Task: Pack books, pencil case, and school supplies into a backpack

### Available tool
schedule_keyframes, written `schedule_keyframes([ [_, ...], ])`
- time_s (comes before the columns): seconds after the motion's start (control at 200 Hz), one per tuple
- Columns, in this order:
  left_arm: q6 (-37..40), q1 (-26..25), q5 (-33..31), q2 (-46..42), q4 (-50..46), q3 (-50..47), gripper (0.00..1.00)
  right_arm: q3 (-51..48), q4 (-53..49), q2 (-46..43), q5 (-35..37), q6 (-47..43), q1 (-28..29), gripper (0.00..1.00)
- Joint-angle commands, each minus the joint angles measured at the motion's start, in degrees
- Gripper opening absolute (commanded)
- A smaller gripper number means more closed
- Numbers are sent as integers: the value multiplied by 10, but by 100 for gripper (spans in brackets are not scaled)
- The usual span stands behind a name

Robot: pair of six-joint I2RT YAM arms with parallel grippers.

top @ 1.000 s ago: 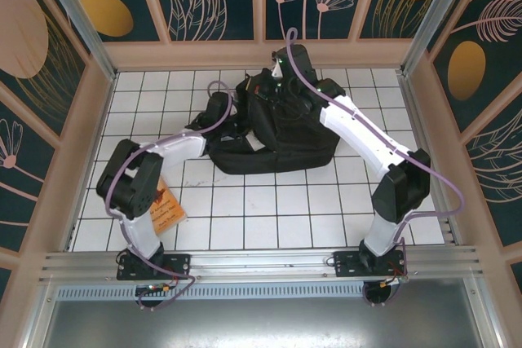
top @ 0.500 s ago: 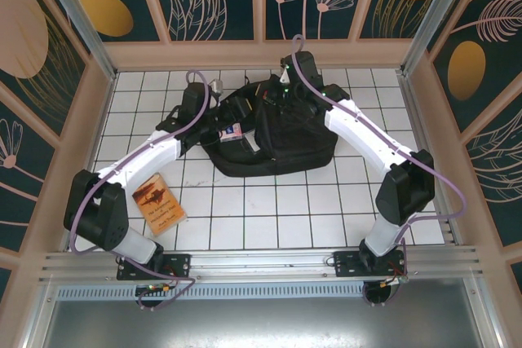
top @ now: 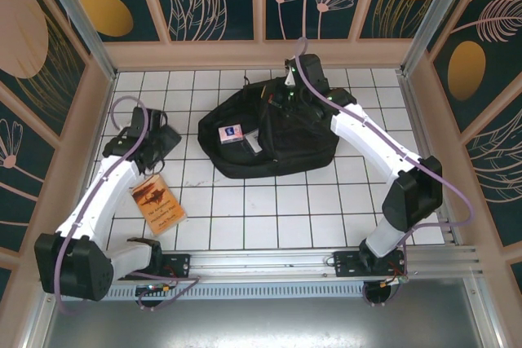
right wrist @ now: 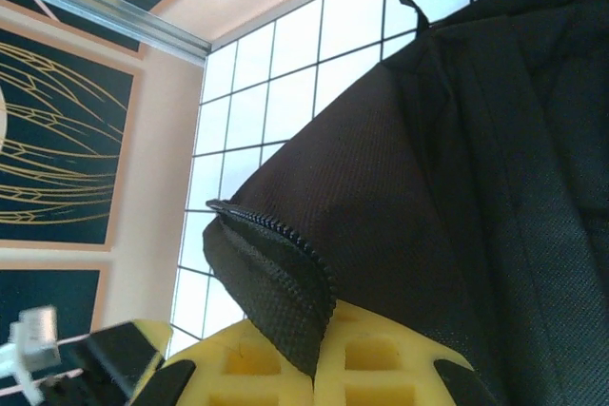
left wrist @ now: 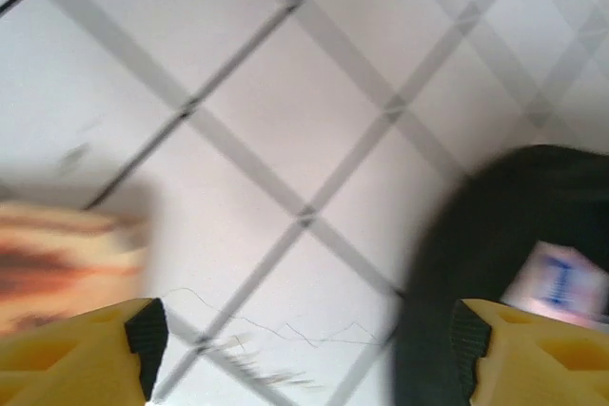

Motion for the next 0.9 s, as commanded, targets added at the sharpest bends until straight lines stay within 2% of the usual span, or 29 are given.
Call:
schedule_keyframes([
  [0.0, -39, 14, -71, 11, -131, -42, 85, -16, 20, -17, -4, -19, -6, 0],
  [0.065, -41, 32, -83, 15, -126, -68, 92, -18, 23, -15, -13, -23, -7, 0],
  [0.15, -48, 73, -73, 31, -110, -114, 94, -17, 24, -14, -23, -28, -9, 0],
  [0.395, -73, 88, -118, 24, -87, -168, 98, -22, 30, -14, -37, -39, -10, 0],
  [0.45, -73, 88, -123, 12, -53, -176, 98, -23, 32, -13, -43, -39, -10, 0],
  [0.51, -45, 88, -75, 5, -2, -191, 98, -22, 36, -11, -49, -38, -11, 0],
  [0.606, 0, 88, 69, 11, 109, -240, 99, -17, 37, -7, -55, -37, -11, 0],
  [0.666, 2, 88, 129, 2, 174, -277, 98, -11, 34, -4, -59, -38, -11, 0],
  [0.891, -37, 87, 259, -85, 341, -358, 98, 9, 27, 4, -69, -37, -11, 0],
])
